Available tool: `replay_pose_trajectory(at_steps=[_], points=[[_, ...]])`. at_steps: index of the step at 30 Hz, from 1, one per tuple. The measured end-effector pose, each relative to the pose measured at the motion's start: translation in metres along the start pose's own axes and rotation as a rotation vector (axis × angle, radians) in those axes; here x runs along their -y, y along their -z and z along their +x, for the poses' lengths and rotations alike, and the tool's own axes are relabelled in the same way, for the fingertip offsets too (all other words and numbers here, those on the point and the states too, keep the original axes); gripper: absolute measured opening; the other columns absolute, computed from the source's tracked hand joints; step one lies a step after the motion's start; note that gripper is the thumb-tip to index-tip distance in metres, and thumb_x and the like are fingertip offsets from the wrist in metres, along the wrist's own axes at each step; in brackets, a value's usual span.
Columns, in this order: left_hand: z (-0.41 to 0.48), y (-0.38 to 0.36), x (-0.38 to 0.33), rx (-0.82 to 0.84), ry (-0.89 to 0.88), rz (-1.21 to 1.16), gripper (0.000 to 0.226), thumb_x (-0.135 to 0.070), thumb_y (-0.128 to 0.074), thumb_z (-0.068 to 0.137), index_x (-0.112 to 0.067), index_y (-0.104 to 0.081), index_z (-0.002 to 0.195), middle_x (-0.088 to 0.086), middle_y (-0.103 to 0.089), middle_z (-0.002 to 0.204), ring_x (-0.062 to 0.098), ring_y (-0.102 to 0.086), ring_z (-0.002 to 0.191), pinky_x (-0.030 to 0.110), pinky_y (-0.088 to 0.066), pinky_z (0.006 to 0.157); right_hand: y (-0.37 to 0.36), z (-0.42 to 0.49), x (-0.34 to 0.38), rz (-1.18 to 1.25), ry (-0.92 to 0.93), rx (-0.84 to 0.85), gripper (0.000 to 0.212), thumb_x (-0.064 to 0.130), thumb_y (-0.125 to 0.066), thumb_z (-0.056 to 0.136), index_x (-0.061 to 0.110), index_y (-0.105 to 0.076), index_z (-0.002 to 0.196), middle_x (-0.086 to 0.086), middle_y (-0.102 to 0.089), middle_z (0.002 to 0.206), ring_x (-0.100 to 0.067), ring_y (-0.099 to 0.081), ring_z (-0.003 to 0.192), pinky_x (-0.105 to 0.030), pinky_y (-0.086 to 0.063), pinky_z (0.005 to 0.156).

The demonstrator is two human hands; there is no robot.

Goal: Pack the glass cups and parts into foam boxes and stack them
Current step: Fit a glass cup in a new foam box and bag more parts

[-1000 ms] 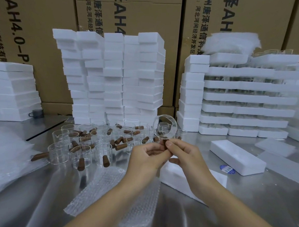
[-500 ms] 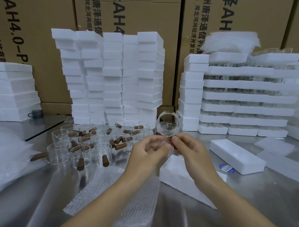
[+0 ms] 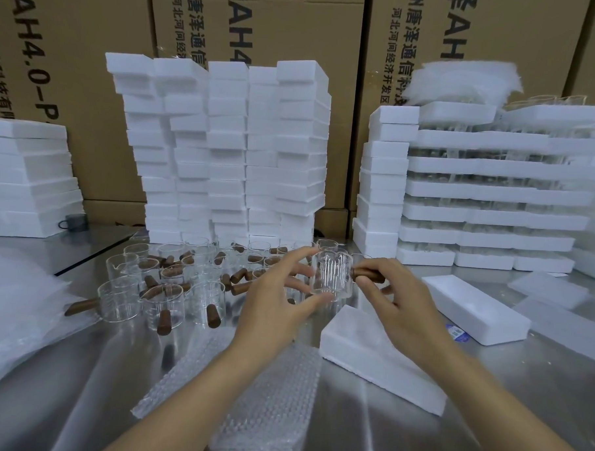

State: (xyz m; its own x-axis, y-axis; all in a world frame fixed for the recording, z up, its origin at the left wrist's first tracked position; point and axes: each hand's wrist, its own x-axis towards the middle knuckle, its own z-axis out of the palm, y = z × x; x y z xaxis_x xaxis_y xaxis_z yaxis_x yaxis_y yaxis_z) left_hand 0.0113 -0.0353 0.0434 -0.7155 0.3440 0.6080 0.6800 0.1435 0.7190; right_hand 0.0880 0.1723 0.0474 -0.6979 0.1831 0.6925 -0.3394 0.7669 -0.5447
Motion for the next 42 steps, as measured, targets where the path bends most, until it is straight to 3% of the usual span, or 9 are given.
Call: replay_pose_trajectory(at_steps=[5,9,13,17,22,24,31,37,42], points=[[0.003,0.000,0.005,0.022,0.086,-0.188,0.063,-0.036,-0.096,0.076,-0.052,-0.059,0.126,-0.027,-0.073,0.110,0.002,-0.073,0.096,0.010,-0.054,0.074,0.001,-0.001,0.011,0.408,-0.164,0.010,0.040,0.008,-0.069,0.095,0.030,-0.062,0.127,0.012,-0.077,0.114,-0.011,-0.069,0.110,-0.023,-0.054,0.086],[0.006,0.001,0.004,0.076,0.129,-0.302,0.072,-0.043,-0.094,0.069,-0.038,-0.059,0.131,-0.014,-0.081,0.111,0.006,-0.076,0.100,0.013,-0.057,0.078,-0.003,-0.002,0.012,0.376,-0.193,0.176,0.062,0.000,-0.072,0.094,0.033,-0.056,0.143,0.011,-0.070,0.130,-0.009,-0.064,0.121,-0.026,-0.057,0.092],[0.004,0.002,0.002,0.196,0.158,-0.329,0.065,-0.048,-0.091,0.076,-0.045,-0.058,0.133,-0.012,-0.080,0.119,0.008,-0.075,0.113,0.029,-0.059,0.093,-0.006,-0.003,0.013,0.403,-0.125,0.252,0.049,0.026,-0.082,0.093,0.044,-0.061,0.133,0.015,-0.069,0.131,-0.004,-0.063,0.124,-0.030,-0.060,0.096],[0.003,0.000,0.003,0.215,0.175,-0.327,0.070,-0.044,-0.091,0.078,-0.047,-0.055,0.138,-0.015,-0.078,0.125,0.006,-0.074,0.114,0.036,-0.059,0.097,-0.006,0.000,0.008,0.409,-0.153,0.191,0.053,0.026,-0.088,0.086,0.031,-0.065,0.133,0.013,-0.072,0.128,-0.006,-0.065,0.124,-0.041,-0.059,0.101],[0.004,-0.001,0.006,0.145,0.111,-0.239,0.099,-0.042,-0.096,0.070,-0.057,-0.042,0.152,-0.031,-0.065,0.129,-0.001,-0.070,0.113,0.028,-0.058,0.091,-0.002,-0.003,-0.001,0.073,-0.029,0.107,0.063,0.028,-0.093,0.081,0.044,-0.061,0.133,0.028,-0.067,0.121,0.005,-0.060,0.120,-0.006,-0.044,0.094],[0.003,0.001,0.006,0.151,0.088,-0.192,0.096,-0.043,-0.096,0.072,-0.064,-0.042,0.148,-0.043,-0.059,0.126,-0.005,-0.065,0.118,0.025,-0.058,0.088,0.000,-0.003,-0.002,-0.048,0.042,0.087,0.064,0.031,-0.090,0.083,0.049,-0.055,0.134,0.032,-0.058,0.123,0.005,-0.056,0.121,-0.007,-0.040,0.098],[0.003,0.004,0.007,0.172,0.036,-0.078,0.067,-0.034,-0.095,0.081,-0.060,-0.062,0.133,-0.031,-0.067,0.127,-0.008,-0.063,0.121,0.027,-0.052,0.089,0.005,-0.007,0.000,-0.325,0.173,0.113,0.066,0.039,-0.081,0.087,0.041,-0.052,0.147,0.023,-0.042,0.124,-0.004,-0.046,0.118,-0.010,-0.038,0.093],[0.005,0.007,0.006,0.147,0.017,-0.057,0.066,-0.035,-0.098,0.076,-0.058,-0.065,0.128,-0.030,-0.069,0.124,-0.007,-0.064,0.120,0.020,-0.050,0.087,0.006,-0.008,0.009,-0.261,0.205,0.107,0.068,0.037,-0.082,0.088,0.036,-0.054,0.149,0.023,-0.044,0.123,0.000,-0.045,0.121,-0.003,-0.030,0.100],[0.008,0.012,0.002,0.132,0.055,-0.179,0.065,-0.041,-0.100,0.064,-0.053,-0.070,0.119,-0.021,-0.075,0.122,-0.003,-0.069,0.117,0.013,-0.054,0.079,0.007,-0.006,0.010,-0.127,0.152,0.070,0.075,0.042,-0.082,0.088,0.038,-0.046,0.154,0.022,-0.052,0.131,-0.004,-0.048,0.129,-0.011,-0.034,0.105]])
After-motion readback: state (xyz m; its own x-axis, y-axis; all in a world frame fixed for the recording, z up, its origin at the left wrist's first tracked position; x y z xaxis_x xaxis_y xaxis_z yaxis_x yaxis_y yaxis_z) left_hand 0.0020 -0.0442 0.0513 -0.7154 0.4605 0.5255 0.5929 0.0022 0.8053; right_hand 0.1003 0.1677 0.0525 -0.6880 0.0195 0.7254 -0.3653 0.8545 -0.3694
